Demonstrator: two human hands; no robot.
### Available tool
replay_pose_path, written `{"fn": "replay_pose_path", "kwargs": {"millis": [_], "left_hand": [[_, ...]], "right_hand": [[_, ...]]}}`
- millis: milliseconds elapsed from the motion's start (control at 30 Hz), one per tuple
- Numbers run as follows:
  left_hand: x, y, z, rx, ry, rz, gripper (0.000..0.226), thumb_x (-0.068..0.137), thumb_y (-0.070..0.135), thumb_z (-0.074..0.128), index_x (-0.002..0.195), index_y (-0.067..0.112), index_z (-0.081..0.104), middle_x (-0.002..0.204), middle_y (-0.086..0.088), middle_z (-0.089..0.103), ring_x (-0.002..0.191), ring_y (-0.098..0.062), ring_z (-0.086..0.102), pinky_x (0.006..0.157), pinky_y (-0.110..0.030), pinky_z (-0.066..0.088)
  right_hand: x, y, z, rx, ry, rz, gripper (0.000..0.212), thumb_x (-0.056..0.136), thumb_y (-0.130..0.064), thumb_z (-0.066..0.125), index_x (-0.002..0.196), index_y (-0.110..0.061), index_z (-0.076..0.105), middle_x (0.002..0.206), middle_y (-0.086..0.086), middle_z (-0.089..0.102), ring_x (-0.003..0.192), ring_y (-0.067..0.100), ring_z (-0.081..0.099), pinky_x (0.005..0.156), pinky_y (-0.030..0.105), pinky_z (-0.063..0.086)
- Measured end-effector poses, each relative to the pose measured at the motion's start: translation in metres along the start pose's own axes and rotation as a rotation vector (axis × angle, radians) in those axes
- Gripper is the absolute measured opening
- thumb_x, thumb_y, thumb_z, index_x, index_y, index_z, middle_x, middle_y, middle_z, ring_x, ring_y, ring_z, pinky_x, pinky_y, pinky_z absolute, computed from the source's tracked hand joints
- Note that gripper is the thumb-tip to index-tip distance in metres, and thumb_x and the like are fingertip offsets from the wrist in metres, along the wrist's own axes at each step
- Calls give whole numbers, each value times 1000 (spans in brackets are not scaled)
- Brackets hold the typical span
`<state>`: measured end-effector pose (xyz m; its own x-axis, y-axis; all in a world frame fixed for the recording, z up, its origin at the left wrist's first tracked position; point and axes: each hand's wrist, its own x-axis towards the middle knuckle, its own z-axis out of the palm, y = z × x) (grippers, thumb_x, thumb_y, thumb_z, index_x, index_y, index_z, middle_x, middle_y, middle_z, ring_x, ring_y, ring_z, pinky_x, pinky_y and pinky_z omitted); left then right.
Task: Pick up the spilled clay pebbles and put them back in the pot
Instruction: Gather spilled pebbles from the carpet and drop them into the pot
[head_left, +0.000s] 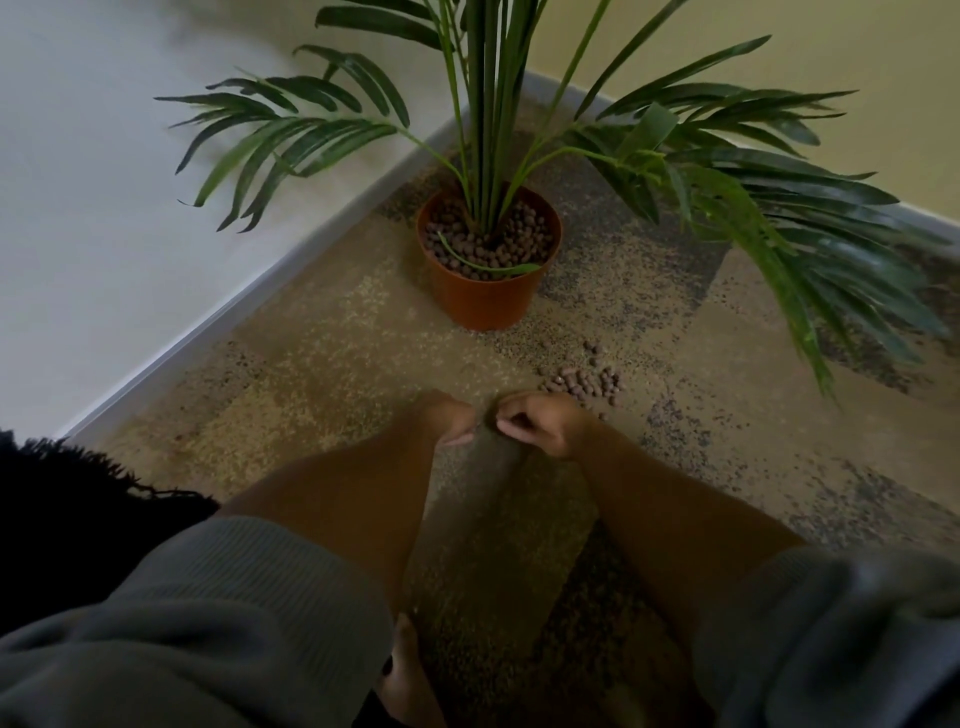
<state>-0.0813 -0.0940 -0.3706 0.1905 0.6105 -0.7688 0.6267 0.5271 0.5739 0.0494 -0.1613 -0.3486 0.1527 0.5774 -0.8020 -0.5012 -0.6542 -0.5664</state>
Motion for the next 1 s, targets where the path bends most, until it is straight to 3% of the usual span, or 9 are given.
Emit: {"fn": "replay_pose_path", "kwargs": {"millis": [133, 233, 367, 500, 633, 733, 833, 933, 1000], "left_hand": [[-7, 11, -3, -509, -96, -57, 24, 96, 4, 51, 119, 3, 60, 106, -6, 59, 75, -9, 58, 53, -15, 56], [-10, 19, -8, -830, -151, -49, 17, 96, 7, 49, 104, 7, 64, 86, -4, 61, 71, -10, 58, 58, -17, 56], [-11, 28, -16, -1164, -101, -46, 20, 94, 15, 44, 89, 8, 62, 79, -4, 58, 71, -13, 57, 61, -20, 52], [-11, 47, -24, -1295, -10, -32, 29, 98, 26, 39, 84, 14, 61, 77, 2, 58, 67, -8, 55, 50, -18, 46], [-17, 73, -34, -1359, 44, 37, 31, 100, 29, 35, 88, 17, 61, 80, 5, 57, 67, -5, 53, 52, -14, 43], [-23, 97, -44, -1399, 43, 121, 34, 101, 29, 30, 95, 17, 61, 86, 3, 59, 72, -5, 56, 57, -14, 45], [-34, 120, -56, -1423, 2, 184, 41, 102, 30, 27, 120, 12, 60, 105, -2, 64, 91, -9, 62, 63, -15, 49], [-46, 139, -65, -1374, -78, 254, 48, 104, 31, 24, 139, 6, 46, 134, -12, 55, 121, -19, 56, 86, -24, 51], [-51, 151, -70, -1332, -146, 277, 52, 105, 32, 24, 144, 1, 37, 134, -18, 50, 116, -22, 55, 102, -31, 44]], "right_hand": [[-6, -7, -7, 367, -102, 7, 20, 95, 11, 45, 88, -2, 58, 101, 14, 53, 86, 20, 58, 71, 28, 59], [-11, -13, -6, 536, -174, -22, 20, 96, 4, 35, 89, -1, 54, 87, 13, 52, 79, 19, 56, 65, 27, 60], [-15, -28, 6, 548, -219, -80, 19, 96, -10, 42, 85, -1, 55, 83, 14, 57, 77, 22, 60, 67, 26, 59], [-15, -46, 23, 571, -277, -109, 21, 95, -11, 51, 76, -5, 54, 74, 10, 55, 75, 22, 63, 64, 24, 58], [-20, -68, 44, 490, -309, -141, 19, 96, -12, 54, 79, -4, 55, 81, 11, 58, 75, 19, 63, 59, 20, 58], [-30, -89, 54, 465, -303, -183, 23, 100, -16, 47, 89, 1, 57, 97, 20, 63, 91, 28, 66, 73, 29, 60], [-40, -111, 57, 532, -285, -232, 34, 102, -17, 40, 124, 7, 50, 131, 28, 52, 124, 37, 54, 101, 41, 51], [-47, -134, 60, 609, -198, -301, 42, 101, -11, 33, 138, 9, 37, 146, 28, 36, 138, 34, 39, 113, 49, 38], [-51, -146, 62, 605, -137, -344, 43, 100, -7, 29, 139, 8, 39, 146, 26, 38, 132, 34, 43, 115, 52, 33]]}}
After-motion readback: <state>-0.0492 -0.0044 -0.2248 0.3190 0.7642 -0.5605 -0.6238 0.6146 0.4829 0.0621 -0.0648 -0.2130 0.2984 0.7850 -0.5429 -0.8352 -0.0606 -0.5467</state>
